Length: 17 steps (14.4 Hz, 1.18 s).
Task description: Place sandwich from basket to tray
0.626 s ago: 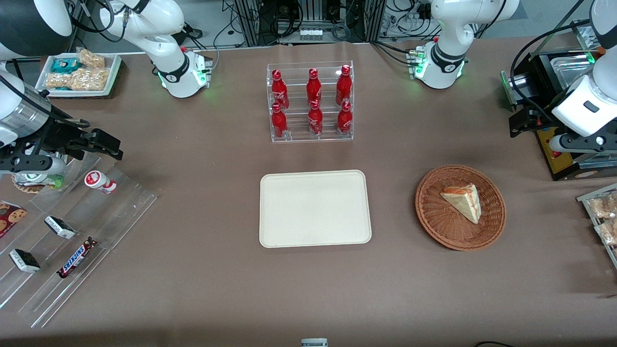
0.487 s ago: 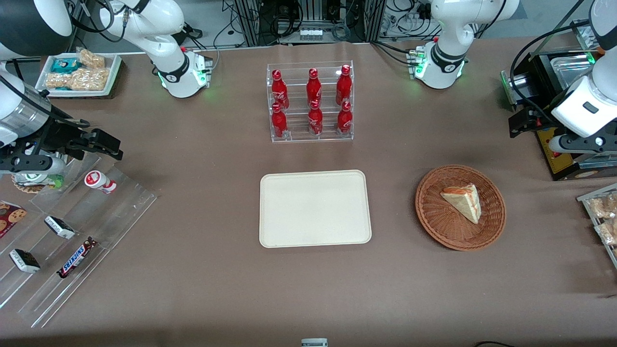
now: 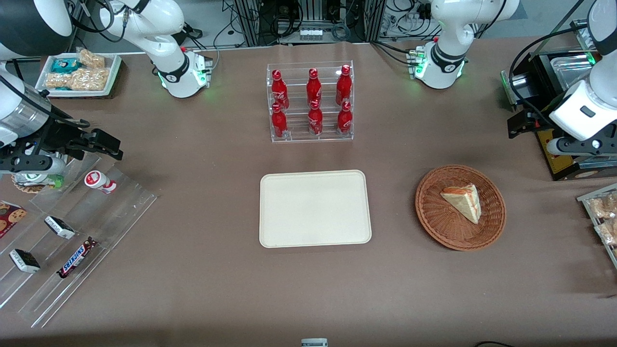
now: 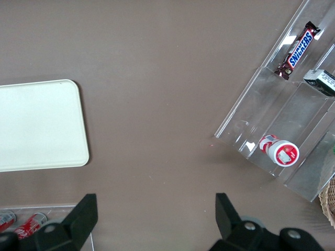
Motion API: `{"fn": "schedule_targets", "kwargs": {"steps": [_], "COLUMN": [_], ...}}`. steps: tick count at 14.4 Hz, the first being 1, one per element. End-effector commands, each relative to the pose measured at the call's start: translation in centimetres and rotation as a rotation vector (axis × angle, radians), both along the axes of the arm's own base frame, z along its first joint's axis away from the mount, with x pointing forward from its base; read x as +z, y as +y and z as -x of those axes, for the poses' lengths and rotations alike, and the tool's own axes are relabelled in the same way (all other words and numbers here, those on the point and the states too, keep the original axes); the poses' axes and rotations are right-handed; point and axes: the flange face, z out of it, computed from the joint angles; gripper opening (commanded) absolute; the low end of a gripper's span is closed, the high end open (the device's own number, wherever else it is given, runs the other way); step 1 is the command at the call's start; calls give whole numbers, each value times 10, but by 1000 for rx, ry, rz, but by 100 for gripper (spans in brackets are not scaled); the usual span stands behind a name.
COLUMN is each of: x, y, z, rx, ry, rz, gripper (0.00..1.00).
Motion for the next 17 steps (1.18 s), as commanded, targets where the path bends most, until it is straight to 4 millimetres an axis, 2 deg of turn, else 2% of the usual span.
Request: {"fn": "schedule_targets", "kwargs": {"steps": [1,3,5,6,11,13,17], "x": [-23,-52,-89,-108,-194,-218,-250], "y": [2,2,5,12,12,10,6], "z": [-5,-10,-11,-11,-13,-18,-23], "rx": [12,15,26,49,225,364,667], "ry": [41,47,29,17,-77,-108,-122], "rz": [-4,-4,-7,-7,-52,-57,-79], "gripper": [100,100,100,100,100,100,100]}}
